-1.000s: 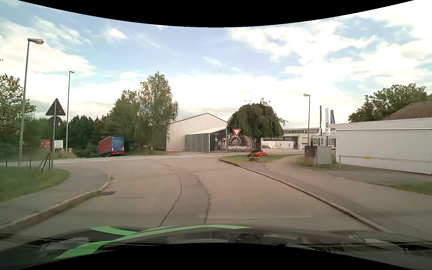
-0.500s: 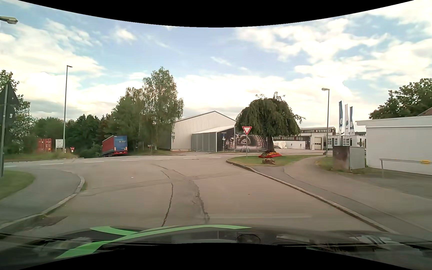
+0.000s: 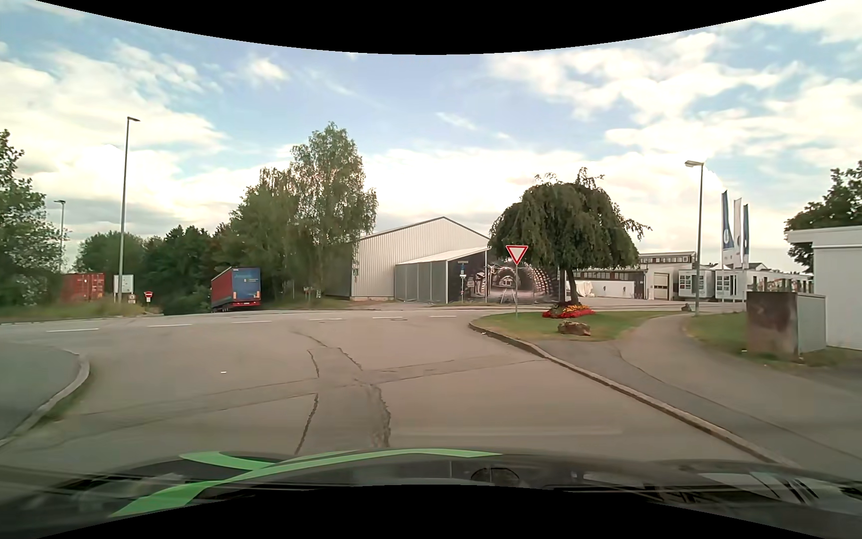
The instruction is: Follow the waypoints while adhering to traffic rules and regulations
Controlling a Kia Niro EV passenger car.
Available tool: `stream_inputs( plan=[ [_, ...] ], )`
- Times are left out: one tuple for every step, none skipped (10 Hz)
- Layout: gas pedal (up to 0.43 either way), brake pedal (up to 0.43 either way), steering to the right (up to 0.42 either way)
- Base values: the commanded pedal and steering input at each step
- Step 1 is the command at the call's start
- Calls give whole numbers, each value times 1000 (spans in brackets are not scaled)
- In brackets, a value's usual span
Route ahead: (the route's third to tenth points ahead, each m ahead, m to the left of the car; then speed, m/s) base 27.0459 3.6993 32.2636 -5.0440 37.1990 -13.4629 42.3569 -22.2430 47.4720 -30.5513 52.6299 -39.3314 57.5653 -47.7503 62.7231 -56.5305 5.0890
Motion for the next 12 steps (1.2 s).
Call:
stream_inputs(
  plan=[
    [0,0,-59],
    [0,0,-61],
    [0,0,-62],
    [0,0,-62],
    [8,0,-62],
    [8,0,-62],
    [8,0,-62],
    [0,0,-62],
    [0,0,-62],
    [0,0,-62],
    [0,0,-62],
    [0,0,-62]
  ],
)
